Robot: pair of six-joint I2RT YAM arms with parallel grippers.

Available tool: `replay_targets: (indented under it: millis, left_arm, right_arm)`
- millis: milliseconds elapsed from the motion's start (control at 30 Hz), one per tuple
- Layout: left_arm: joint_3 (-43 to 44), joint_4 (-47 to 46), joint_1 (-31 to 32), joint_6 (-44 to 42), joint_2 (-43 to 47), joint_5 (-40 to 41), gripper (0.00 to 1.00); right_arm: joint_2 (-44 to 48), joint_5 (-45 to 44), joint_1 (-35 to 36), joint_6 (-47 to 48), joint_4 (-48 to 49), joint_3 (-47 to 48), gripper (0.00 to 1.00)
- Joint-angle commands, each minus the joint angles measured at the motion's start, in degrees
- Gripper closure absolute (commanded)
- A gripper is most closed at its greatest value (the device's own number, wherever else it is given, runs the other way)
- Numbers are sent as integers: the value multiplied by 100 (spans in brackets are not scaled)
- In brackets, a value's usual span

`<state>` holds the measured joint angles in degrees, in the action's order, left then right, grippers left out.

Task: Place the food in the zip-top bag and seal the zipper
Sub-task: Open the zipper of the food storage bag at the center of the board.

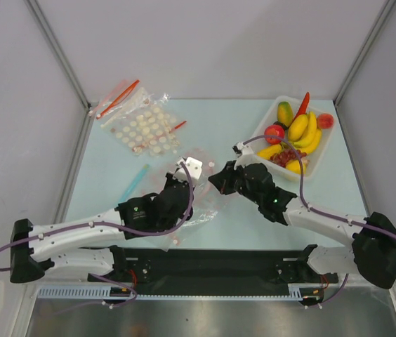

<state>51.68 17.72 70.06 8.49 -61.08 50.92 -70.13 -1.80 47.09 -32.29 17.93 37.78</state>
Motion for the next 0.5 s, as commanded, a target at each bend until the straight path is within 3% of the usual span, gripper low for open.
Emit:
replay_targets:
  millis: [0,133,233,367,467]
  left_arm:
    - [211,505,60,-14,79,1008,100]
    - [141,382,60,30,-105,807,99]
    - [88,22,-10,12,-386,290,100]
    - [114,-312,-159,-5,-712,-274,100]
    - [79,-418,-221,12,-730,-432,100]
  right_arm:
    - [-158,31,2,188,193,309,100]
    - [-203,22,-68,233,114,362,97]
    - [-177,119,-147,215,158,318,87]
    - [-299,733,-200,162,421,248,51]
    - [-554,1032,-183,66,553,300,41]
